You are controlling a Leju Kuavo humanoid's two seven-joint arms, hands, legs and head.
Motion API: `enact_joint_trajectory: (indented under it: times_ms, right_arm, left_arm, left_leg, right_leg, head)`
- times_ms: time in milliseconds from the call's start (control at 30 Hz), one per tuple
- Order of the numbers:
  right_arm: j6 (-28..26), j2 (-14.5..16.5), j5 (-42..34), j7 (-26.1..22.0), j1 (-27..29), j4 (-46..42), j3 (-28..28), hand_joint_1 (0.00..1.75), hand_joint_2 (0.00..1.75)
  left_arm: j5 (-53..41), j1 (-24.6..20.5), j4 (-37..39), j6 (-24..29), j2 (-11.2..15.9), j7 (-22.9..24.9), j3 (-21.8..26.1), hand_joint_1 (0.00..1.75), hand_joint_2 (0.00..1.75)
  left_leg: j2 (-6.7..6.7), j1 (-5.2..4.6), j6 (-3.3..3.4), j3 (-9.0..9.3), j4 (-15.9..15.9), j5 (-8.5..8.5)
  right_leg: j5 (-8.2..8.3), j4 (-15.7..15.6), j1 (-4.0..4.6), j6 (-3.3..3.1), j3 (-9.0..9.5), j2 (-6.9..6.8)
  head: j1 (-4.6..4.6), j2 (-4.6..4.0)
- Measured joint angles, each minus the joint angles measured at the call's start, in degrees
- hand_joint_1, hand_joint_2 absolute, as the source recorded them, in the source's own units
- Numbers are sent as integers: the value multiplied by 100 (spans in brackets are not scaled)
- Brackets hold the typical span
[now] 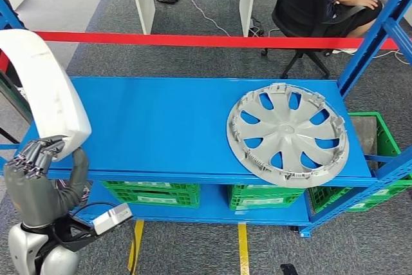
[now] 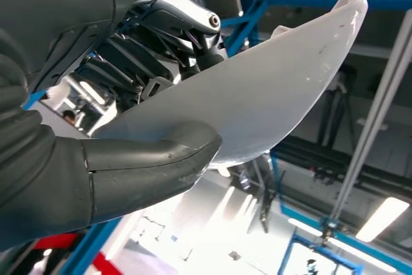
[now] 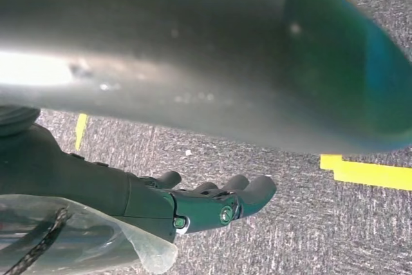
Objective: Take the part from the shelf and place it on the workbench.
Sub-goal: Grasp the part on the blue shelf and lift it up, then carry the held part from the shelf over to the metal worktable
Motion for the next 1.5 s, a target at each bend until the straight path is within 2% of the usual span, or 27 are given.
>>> enact_joint_trajectory:
  times_ms: [200,300,367,433,500,533,567,600,633,667,700,767,833,867,933,1000,1033,1067,1100,1167,1233,1267,1333,1400,1433,1467,1500]
  right_arm:
    - [-1,33,-1,-20,1,1,-63,0,0]
    - [-2,78,2,-26,4,1,-99,0,0]
    - [-2,95,4,-31,3,1,-119,0,0]
    - [-1,96,5,-35,0,1,-136,0,0]
    - [0,97,5,-33,4,1,-153,0,0]
    - [0,97,5,-30,10,1,-160,0,0]
    - [0,98,5,-26,16,1,-164,0,0]
    - [-1,98,5,-23,19,2,-171,0,0]
    - [-2,98,5,-21,18,2,-180,0,0]
    - [-3,104,6,-19,10,4,-189,0,0]
    - [-4,116,7,-16,2,5,-198,0,0]
    - [-9,139,11,-8,-6,7,-207,0,0]
    - [-17,145,15,-3,-1,8,-218,0,0]
    - [-20,145,15,-2,0,8,-225,0,0]
    - [-20,147,19,-1,-2,9,-237,0,0]
    - [-22,148,26,-1,-1,9,-246,0,0]
    - [-24,149,33,-1,2,9,-248,0,0]
    - [-26,149,42,-1,3,9,-249,0,0]
    - [-30,150,54,-1,3,9,-250,0,0]
    - [-42,160,83,-1,0,9,-250,0,0]
    - [-59,187,106,-3,-2,8,-250,0,0]
    - [-64,198,111,-4,-3,8,-250,0,0]
    - [-67,210,116,-4,-5,7,-250,0,0]
    - [-74,220,124,-1,1,8,-250,0,0]
    - [-86,225,136,4,4,9,-250,0,0]
    - [-102,226,150,9,8,9,-249,0,0]
    - [-120,228,167,13,6,9,-249,0,0]
  left_arm:
    - [-105,46,0,1,84,288,-2,175,175]
    - [-198,81,-16,2,126,374,1,175,175]
    - [-268,106,-47,3,144,402,4,175,175]
    - [-323,135,-66,4,153,436,13,175,175]
    - [-365,193,-68,5,170,473,37,175,175]
    - [-380,227,-68,5,181,488,49,175,175]
    - [-385,255,-68,5,192,495,60,175,175]
    - [-386,275,-69,5,202,504,70,175,175]
    - [-385,290,-73,5,212,510,80,175,175]
    - [-385,306,-76,5,221,516,91,175,175]
    - [-385,321,-84,5,228,524,103,175,175]
    - [-385,359,-102,7,241,538,127,175,175]
    - [-381,397,-121,7,260,546,154,175,175]
    - [-378,412,-126,7,272,549,168,175,175]
    - [-370,434,-135,7,294,556,188,175,175]
    - [-367,459,-140,7,310,559,207,175,175]
    - [-367,481,-140,7,317,559,217,175,175]
    - [-363,506,-144,7,322,559,230,175,175]
    - [-357,532,-156,7,328,556,243,175,175]
    - [-325,573,-202,7,337,535,273,175,175]
    - [-282,606,-270,7,341,508,307,175,175]
    - [-269,624,-298,8,342,498,322,175,175]
    - [-257,654,-331,8,342,489,342,175,175]
    - [-239,684,-355,8,342,468,362,175,175]
    - [-213,711,-373,7,341,439,379,175,175]
    - [-174,747,-395,7,341,402,404,175,175]
    - [-124,797,-420,7,339,357,440,175,175]
  left_leg:
    - [0,-8,10,-5,15,-6]
    - [2,-34,91,-18,28,15]
    - [36,-2,156,19,-114,121]
    - [74,39,201,31,-239,210]
    - [95,46,211,-23,-224,228]
    - [106,51,207,-54,-198,227]
    - [113,61,197,-85,-166,224]
    - [115,79,175,-119,-121,216]
    - [115,102,141,-153,-63,200]
    - [113,116,93,-194,0,180]
    - [109,121,40,-238,70,164]
    - [100,106,-48,-312,172,163]
    - [95,111,-109,-352,217,175]
    - [93,122,-138,-380,262,111]
    - [88,136,-181,-515,627,-256]
    - [85,136,-200,-714,1330,-738]
    - [85,136,-196,-762,1610,-867]
    - [84,133,-182,-735,1726,-879]
    - [82,127,-154,-612,1623,-779]
    - [73,91,-54,-142,923,-483]
    - [64,44,23,279,213,-374]
    - [59,23,36,369,36,-379]
    - [57,-4,21,366,-12,-342]
    - [71,-2,51,318,-59,-251]
    - [83,7,83,273,-86,-180]
    - [97,17,116,217,-112,-105]
    - [112,20,146,146,-119,-35]
  right_leg:
    - [7,-6,-8,12,-1,-2]
    - [54,-40,-31,75,1,-1]
    - [-17,-1,-18,107,-41,-7]
    - [-322,404,-10,126,-238,-22]
    - [-667,1141,-30,166,-558,-30]
    - [-734,1409,-48,194,-672,-34]
    - [-686,1476,-70,227,-693,-39]
    - [-530,1310,-95,263,-600,-51]
    - [-334,963,-125,303,-417,-68]
    - [-217,608,-135,339,-218,-81]
    - [-133,345,-136,337,-70,-85]
    - [-167,203,-114,255,2,-69]
    - [-139,220,-114,121,-64,-58]
    - [-107,223,-112,60,-98,-59]
    - [-26,216,-110,-47,-187,-71]
    - [56,221,-85,-98,-291,-82]
    - [99,224,-70,-107,-348,-86]
    - [141,226,-55,-112,-404,-88]
    - [183,227,-41,-112,-457,-87]
    - [269,226,-22,-102,-546,-81]
    - [355,213,-14,-54,-596,-78]
    - [394,201,-20,-21,-602,-80]
    - [466,165,-41,47,-599,-85]
    - [495,148,-46,112,-610,-84]
    - [389,204,-45,140,-646,-83]
    - [184,350,-43,157,-702,-82]
    - [-112,613,-45,164,-778,-81]
  head:
    - [0,0]
    - [-4,0]
    - [4,0]
    - [21,0]
    - [32,0]
    - [32,0]
    - [32,0]
    - [33,0]
    - [34,0]
    - [41,0]
    - [52,0]
    - [56,0]
    - [44,0]
    - [35,0]
    - [11,0]
    - [-7,0]
    - [-10,0]
    - [-10,0]
    - [-10,0]
    - [-9,0]
    - [-5,0]
    - [-5,0]
    - [-14,0]
    - [-18,0]
    - [-10,0]
    - [-2,0]
    - [8,0]
